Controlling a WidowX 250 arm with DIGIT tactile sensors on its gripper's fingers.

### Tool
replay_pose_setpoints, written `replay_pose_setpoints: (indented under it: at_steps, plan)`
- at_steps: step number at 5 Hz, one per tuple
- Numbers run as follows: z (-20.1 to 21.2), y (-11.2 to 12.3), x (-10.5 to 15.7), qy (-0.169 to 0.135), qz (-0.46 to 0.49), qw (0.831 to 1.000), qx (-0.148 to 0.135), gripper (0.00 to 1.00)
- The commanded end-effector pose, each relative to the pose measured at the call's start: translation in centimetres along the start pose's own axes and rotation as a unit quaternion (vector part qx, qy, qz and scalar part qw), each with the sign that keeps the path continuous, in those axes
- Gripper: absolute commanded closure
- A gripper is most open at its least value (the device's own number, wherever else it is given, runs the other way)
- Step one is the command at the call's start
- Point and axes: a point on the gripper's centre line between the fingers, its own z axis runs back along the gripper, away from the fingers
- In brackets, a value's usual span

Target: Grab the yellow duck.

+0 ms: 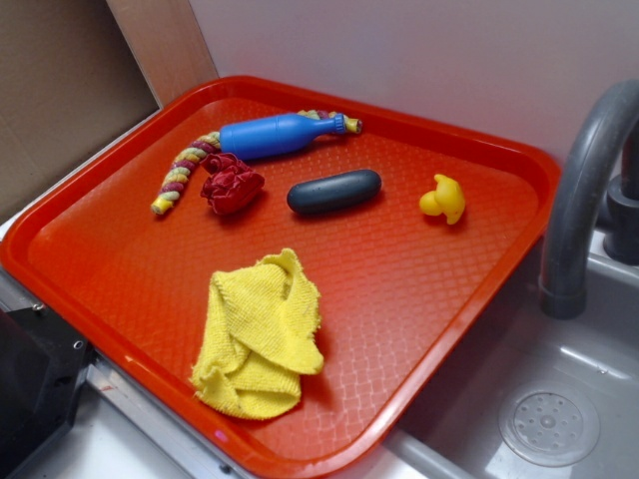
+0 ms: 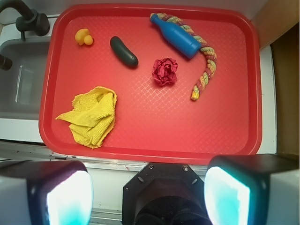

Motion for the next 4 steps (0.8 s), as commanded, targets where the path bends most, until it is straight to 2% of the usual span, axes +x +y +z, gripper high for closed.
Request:
replay_pose_setpoints:
  at_steps: [1, 2, 3, 4]
  plan:
    - [0.0, 0.0, 0.0, 0.0, 0.0, 1.0, 0.0, 0.0]
    - [-1.0, -1.4, 3.1, -0.035, 0.079, 0.996, -0.01, 0.0]
    - [-2.6, -2.7, 6.7, -0.041, 0.203, 0.978, -0.009, 0.0]
    - [-5.7, -4.7, 9.9, -0.017, 0.294, 0.955, -0.015, 0.0]
